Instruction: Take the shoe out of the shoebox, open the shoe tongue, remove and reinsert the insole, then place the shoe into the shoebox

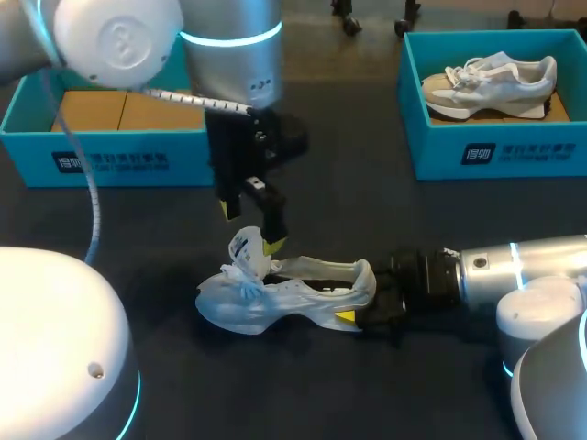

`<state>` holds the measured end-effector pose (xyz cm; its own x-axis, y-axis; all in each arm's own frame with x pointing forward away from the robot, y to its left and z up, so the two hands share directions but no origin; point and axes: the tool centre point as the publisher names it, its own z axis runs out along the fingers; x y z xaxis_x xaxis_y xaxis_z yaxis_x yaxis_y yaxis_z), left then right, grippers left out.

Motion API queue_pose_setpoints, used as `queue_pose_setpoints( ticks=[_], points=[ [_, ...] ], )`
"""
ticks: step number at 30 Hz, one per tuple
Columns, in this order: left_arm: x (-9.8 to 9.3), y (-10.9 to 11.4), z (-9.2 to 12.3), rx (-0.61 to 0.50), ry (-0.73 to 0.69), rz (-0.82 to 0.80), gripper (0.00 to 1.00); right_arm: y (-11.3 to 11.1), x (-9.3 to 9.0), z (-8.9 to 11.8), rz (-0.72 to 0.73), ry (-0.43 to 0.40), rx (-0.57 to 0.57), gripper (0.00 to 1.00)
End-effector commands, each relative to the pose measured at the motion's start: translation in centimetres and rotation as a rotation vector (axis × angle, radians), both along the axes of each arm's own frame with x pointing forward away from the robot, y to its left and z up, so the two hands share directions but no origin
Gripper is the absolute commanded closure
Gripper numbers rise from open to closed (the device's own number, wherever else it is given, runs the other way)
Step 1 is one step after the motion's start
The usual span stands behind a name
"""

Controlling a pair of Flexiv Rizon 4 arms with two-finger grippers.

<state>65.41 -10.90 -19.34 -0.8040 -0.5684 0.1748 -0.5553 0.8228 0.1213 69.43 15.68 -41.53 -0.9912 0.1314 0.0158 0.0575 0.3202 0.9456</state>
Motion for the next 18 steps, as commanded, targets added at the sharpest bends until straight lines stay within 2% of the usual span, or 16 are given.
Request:
queue_pose_setpoints(
  ticks=[1, 9, 14, 15, 16, 17, 18],
  points=[
    [0.6, 0.2, -0.4, -0.039, -0.01, -0.131, 0.0, 0.1, 0.0, 0.0, 0.001, 0.0, -0.005, 1.0],
    [-0.1, -0.5, -0.8, -0.159, -0.003, -0.285, 0.0, 0.1, 0.0, 0.0, 0.001, 0.0, -0.005, 1.0],
    [-0.2, -1.5, -1.4, -0.17, -0.026, -0.38, 0.0, 0.1, 0.0, 0.0, 0.001, 0.0, -0.005, 1.0],
    [-0.2, -1.8, -1.5, -0.168, -0.031, -0.394, 0.28, 0.1, 0.0, 0.0, 0.001, 0.0, -0.005, 1.0],
    [-0.2, -2.0, -1.6, -0.169, -0.038, -0.409, 0.43, 0.1, 0.0, 0.0, 0.001, 0.0, -0.005, 1.0],
    [-0.2, -2.2, -1.8, -0.171, -0.039, -0.42, 1.0, 0.1, 0.0, 0.0, 0.001, 0.0, -0.005, 1.0],
    [-0.2, -2.4, -1.8, -0.179, -0.039, -0.425, 1.0, 0.1, 0.0, 0.0, 0.001, 0.0, -0.005, 1.0]
  ],
)
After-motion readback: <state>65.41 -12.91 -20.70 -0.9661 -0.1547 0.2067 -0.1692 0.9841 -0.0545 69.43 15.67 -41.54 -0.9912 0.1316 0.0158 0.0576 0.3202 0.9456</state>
